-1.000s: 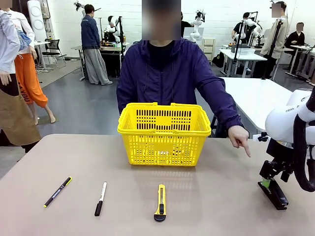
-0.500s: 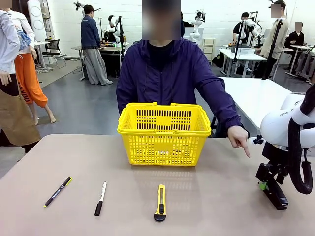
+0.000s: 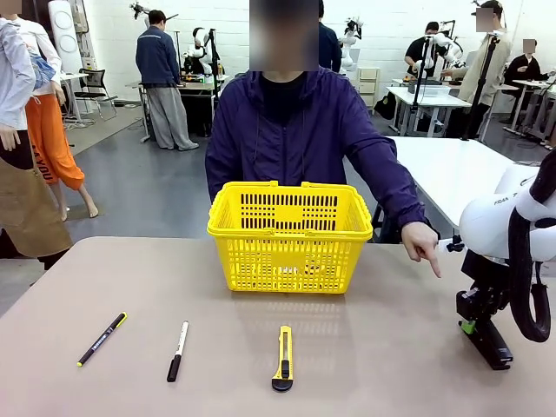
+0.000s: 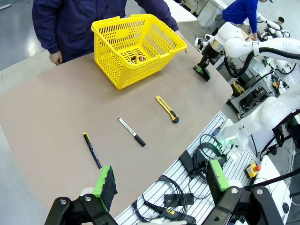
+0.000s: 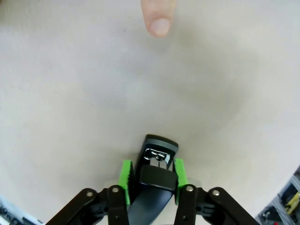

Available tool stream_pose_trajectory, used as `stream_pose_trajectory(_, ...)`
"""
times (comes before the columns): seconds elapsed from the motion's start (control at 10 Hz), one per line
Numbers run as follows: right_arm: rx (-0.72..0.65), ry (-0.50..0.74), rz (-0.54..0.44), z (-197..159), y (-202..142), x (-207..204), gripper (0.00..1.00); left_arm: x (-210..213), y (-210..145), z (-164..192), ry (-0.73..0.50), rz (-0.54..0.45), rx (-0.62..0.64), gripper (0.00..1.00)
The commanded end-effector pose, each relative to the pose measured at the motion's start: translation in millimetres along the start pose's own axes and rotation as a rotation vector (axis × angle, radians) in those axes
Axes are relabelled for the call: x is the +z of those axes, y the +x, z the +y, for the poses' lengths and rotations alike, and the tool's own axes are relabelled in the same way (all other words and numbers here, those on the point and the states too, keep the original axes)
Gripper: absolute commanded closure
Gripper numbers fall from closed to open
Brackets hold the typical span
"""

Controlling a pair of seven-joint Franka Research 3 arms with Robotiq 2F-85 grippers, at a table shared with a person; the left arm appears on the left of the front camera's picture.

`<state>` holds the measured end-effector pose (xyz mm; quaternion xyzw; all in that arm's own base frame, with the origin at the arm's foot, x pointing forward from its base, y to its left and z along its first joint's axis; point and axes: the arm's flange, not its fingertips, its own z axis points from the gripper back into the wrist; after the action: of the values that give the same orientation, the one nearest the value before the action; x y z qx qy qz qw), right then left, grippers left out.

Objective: Place the items the person wants into the basket.
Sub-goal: Pick up the item the person points to and place it in the Market Basket.

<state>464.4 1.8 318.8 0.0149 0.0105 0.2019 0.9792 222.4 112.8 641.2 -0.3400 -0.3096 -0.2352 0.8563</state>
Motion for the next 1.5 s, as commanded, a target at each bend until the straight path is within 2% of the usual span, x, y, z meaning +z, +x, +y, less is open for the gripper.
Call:
stream_pose_trajectory(0.0,-0.003,-0.032,-0.022,6.2,-8.2,-3.0,1.00,1.5,-0.3,1.4,-0.013,-0.005,-0.013,0.00)
stream_pose_trajectory(1.1,-0.047,-0.083,-0.006,13.7,-10.3,0.0,1.00,1.5,-0.3,1.4,-0.013,-0.005,-0.013,0.00)
stream_pose_trajectory(1.2,-0.048,-0.121,0.001,25.5,-15.7,14.6,1.00,1.5,-0.3,1.4,-0.013,-0.005,-0.013,0.00)
stream_pose_trajectory(1.4,-0.033,-0.221,-0.063,66.5,-24.5,70.2,1.00,1.5,-0.3,1.4,-0.013,-0.005,-0.013,0.00)
